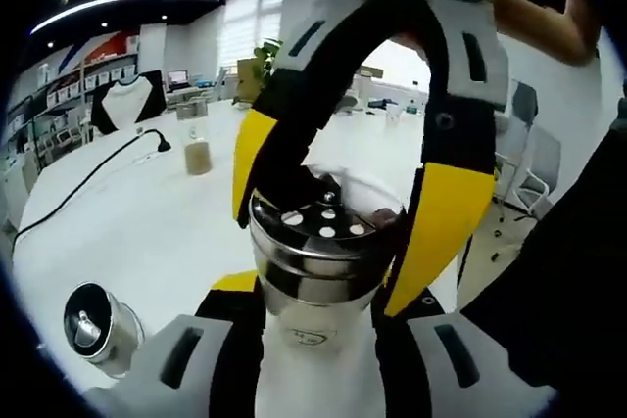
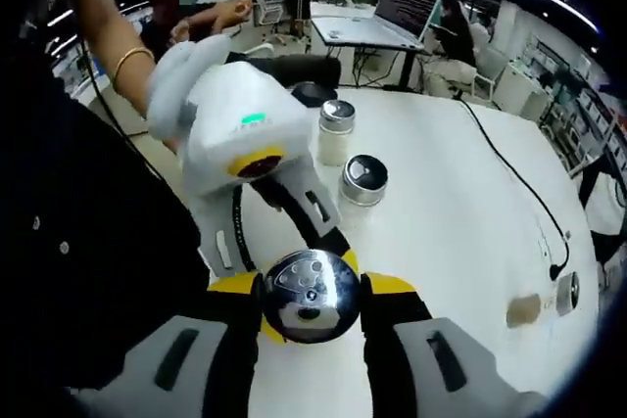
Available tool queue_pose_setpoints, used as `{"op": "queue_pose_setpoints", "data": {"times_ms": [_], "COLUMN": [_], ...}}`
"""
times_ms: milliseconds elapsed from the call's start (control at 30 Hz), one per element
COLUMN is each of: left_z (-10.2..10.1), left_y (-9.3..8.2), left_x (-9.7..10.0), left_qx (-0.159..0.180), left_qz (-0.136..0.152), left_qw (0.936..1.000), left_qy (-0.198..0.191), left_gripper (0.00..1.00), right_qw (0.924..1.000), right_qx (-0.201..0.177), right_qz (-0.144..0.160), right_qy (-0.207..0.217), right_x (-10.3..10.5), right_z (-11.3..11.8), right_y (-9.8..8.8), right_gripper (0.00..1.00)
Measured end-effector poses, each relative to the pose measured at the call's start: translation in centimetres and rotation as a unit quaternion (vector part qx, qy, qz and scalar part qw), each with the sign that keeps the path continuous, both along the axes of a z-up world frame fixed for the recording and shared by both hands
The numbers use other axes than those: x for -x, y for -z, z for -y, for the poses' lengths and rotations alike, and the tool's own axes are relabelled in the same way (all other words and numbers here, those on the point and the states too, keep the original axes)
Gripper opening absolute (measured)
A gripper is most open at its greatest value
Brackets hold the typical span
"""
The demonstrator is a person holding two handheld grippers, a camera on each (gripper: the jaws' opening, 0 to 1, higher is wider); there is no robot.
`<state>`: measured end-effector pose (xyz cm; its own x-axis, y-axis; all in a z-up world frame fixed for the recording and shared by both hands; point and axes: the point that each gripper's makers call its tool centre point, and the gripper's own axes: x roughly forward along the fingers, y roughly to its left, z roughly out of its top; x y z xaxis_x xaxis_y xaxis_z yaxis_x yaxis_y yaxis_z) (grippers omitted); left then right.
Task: Rotate the seasoning bottle until the label or dispensing opening points toward the visible target arrow and the bottle remains upright within the marked orientation range
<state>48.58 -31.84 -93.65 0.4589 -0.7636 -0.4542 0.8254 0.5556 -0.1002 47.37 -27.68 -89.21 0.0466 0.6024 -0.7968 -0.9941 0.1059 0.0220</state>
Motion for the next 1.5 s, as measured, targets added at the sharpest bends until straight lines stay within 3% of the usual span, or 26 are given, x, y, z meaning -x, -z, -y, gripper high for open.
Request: {"op": "queue_pose_setpoints", "data": {"times_ms": [100, 167, 267, 400, 467, 500, 667, 900, 1133, 1367, 1500], "left_z": [-0.1, -0.6, -0.8, -0.6, -0.7, -0.7, -0.9, -2.2, -4.5, -8.1, -10.8], "left_y": [0.0, 0.0, 0.0, 0.2, 0.3, 0.3, 0.4, 1.1, 0.2, -0.5, 0.1], "left_x": [-0.4, -0.9, -1.2, -1.1, -1.1, -1.1, -1.1, -0.1, 1.1, 1.8, 1.3], "left_qx": [0.005, 0.005, 0.000, -0.012, -0.014, -0.015, -0.012, -0.030, -0.045, -0.055, -0.066], "left_qz": [0.006, 0.008, 0.014, 0.017, 0.017, 0.017, 0.011, -0.002, 0.007, 0.019, 0.003], "left_qw": [0.9991, 0.9952, 0.9892, 0.9853, 0.9838, 0.9833, 0.9847, 0.9878, 0.9867, 0.9788, 0.9661], "left_qy": [-0.041, -0.098, -0.146, -0.170, -0.178, -0.181, -0.173, -0.153, -0.156, -0.196, -0.250], "left_gripper": [0.45, 0.45, 0.44, 0.44, 0.44, 0.44, 0.44, 0.44, 0.45, 0.41, 0.42], "right_qw": [0.9985, 0.9945, 0.9891, 0.9776, 0.9671, 0.9652, 0.9667, 0.9835, 0.9938, 0.9985, 0.9990], "right_qx": [0.003, -0.006, -0.017, -0.047, -0.076, -0.070, -0.053, -0.049, -0.036, -0.024, -0.017], "right_qz": [0.000, 0.009, 0.012, 0.003, 0.000, 0.002, 0.021, 0.020, 0.027, 0.028, 0.029], "right_qy": [0.055, 0.104, 0.146, 0.205, 0.243, 0.252, 0.250, 0.173, 0.102, 0.040, 0.030], "right_x": [-0.4, -0.7, -0.3, -0.5, -1.0, -1.0, -1.4, -1.0, -1.0, -1.4, -1.9], "right_z": [0.7, 1.2, 1.8, 1.4, 0.7, 0.7, 0.6, 0.1, -0.4, -0.7, -0.9], "right_y": [0.2, 0.2, 0.3, -0.2, -0.6, -0.4, 0.1, 0.0, 0.0, 0.0, -0.1], "right_gripper": [0.38, 0.38, 0.38, 0.39, 0.40, 0.40, 0.38, 0.37, 0.37, 0.37, 0.37]}}
